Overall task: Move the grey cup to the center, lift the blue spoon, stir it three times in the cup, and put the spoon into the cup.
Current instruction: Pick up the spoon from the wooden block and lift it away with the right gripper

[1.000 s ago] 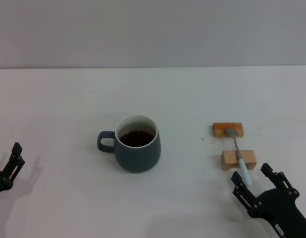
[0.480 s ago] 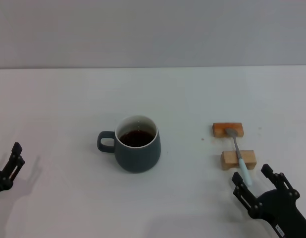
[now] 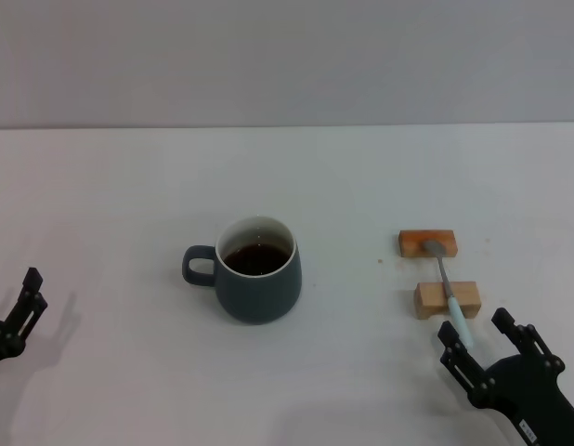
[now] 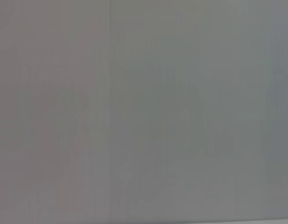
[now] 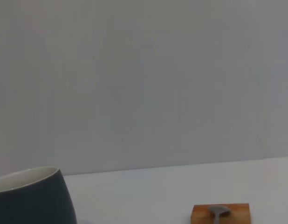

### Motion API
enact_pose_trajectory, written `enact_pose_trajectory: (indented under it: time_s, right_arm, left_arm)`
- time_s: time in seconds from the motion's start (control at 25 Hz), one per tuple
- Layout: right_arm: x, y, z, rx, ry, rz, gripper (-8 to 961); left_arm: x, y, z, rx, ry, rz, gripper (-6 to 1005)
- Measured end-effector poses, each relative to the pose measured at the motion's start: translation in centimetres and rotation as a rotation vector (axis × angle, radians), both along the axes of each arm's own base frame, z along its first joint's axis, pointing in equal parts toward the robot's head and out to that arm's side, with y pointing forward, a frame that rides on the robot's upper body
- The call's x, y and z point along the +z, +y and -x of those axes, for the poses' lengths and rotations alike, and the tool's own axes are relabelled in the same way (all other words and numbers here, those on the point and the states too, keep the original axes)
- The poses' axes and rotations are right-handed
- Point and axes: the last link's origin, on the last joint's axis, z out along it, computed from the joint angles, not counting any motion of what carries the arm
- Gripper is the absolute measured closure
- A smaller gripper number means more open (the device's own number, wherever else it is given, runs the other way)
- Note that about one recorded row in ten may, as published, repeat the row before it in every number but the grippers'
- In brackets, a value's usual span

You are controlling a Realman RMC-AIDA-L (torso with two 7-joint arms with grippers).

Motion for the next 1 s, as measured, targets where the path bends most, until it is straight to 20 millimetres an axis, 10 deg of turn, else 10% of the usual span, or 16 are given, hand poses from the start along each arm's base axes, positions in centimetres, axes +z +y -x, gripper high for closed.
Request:
enact_pose_trajectory:
  time_s: [1.0]
  right_arm:
    - [-0.34,0.19,0.02,0.006,-0.010,0.031,500]
  left_arm:
    - [0.00,0.08,-0.08,-0.006,0.002,0.001,137]
